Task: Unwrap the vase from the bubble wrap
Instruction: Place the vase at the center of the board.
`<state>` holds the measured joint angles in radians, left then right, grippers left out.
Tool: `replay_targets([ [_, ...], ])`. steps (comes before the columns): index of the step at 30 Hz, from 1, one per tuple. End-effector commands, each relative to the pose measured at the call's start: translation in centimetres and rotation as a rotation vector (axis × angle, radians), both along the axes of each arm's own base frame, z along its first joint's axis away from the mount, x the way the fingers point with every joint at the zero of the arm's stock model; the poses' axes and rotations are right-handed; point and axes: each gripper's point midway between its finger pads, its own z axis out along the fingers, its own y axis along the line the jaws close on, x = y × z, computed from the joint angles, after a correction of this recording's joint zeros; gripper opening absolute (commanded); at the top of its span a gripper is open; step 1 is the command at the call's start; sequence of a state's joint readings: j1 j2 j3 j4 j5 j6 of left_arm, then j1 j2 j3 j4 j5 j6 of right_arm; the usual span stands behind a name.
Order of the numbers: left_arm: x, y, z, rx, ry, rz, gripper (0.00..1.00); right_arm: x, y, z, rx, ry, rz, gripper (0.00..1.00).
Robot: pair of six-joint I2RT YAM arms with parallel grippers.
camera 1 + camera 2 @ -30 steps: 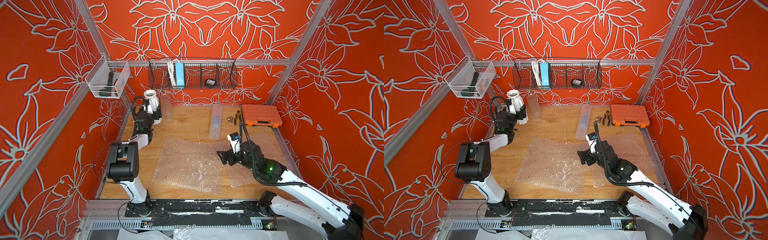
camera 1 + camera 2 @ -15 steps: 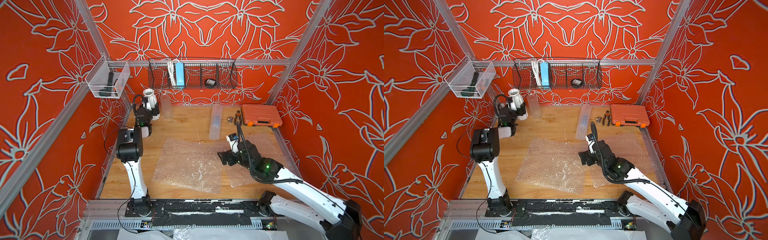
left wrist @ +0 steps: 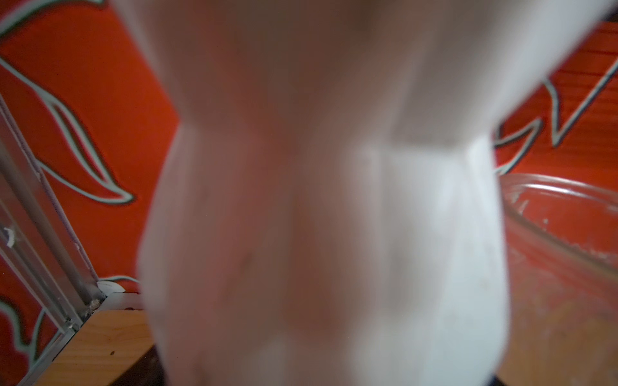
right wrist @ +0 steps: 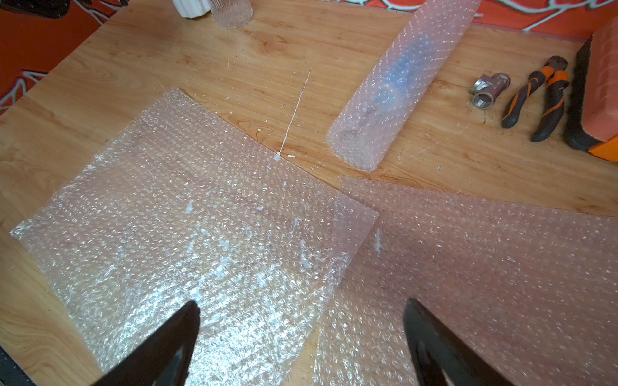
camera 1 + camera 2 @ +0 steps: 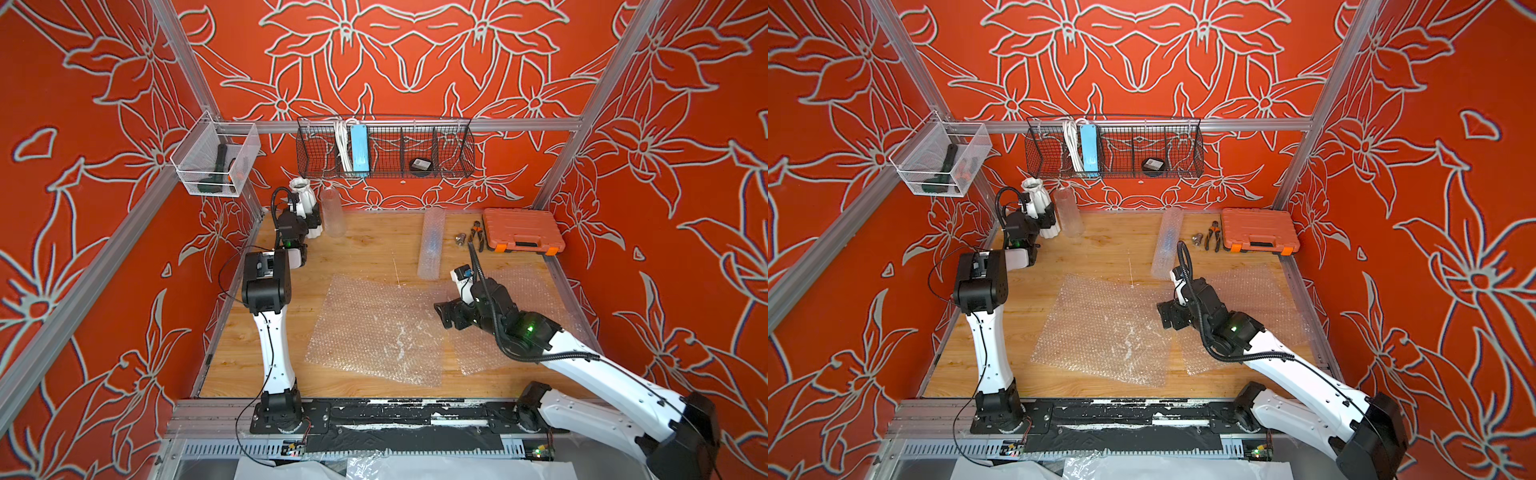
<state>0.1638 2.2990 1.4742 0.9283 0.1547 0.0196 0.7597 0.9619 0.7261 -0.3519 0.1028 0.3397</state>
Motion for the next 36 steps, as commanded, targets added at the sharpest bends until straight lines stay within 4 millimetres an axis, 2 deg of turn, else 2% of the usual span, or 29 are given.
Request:
replay_targets([
  [1, 0.2, 0.0, 4.8, 0.054, -0.156, -0.005, 0.75, 0.5, -0.2, 1.2, 0.021, -0.02, -0.03, 0.95],
  [9, 0.1, 0.0, 3.9, 0.062, -0.12, -0.011, 0.8, 0.3, -0.2, 1.1, 0.03, -0.015, -0.031, 0.95],
  [20, 0.0, 0.6, 4.1, 0.038, -0.108, 0.025, 0.97, -0.1, -0.7, 1.0, 0.041, -0.011, -0.04, 0.95],
  [27, -0.3, 1.0, 4.2, 0.044, -0.094, 0.056, 0.97, -0.3, -0.9, 0.9, 0.043, -0.009, -0.044, 0.95],
  [36, -1.9, 1.6, 4.4, 0.073, -0.089, 0.105, 0.97, -0.6, -0.9, 0.6, 0.056, 0.003, -0.045, 0.95],
])
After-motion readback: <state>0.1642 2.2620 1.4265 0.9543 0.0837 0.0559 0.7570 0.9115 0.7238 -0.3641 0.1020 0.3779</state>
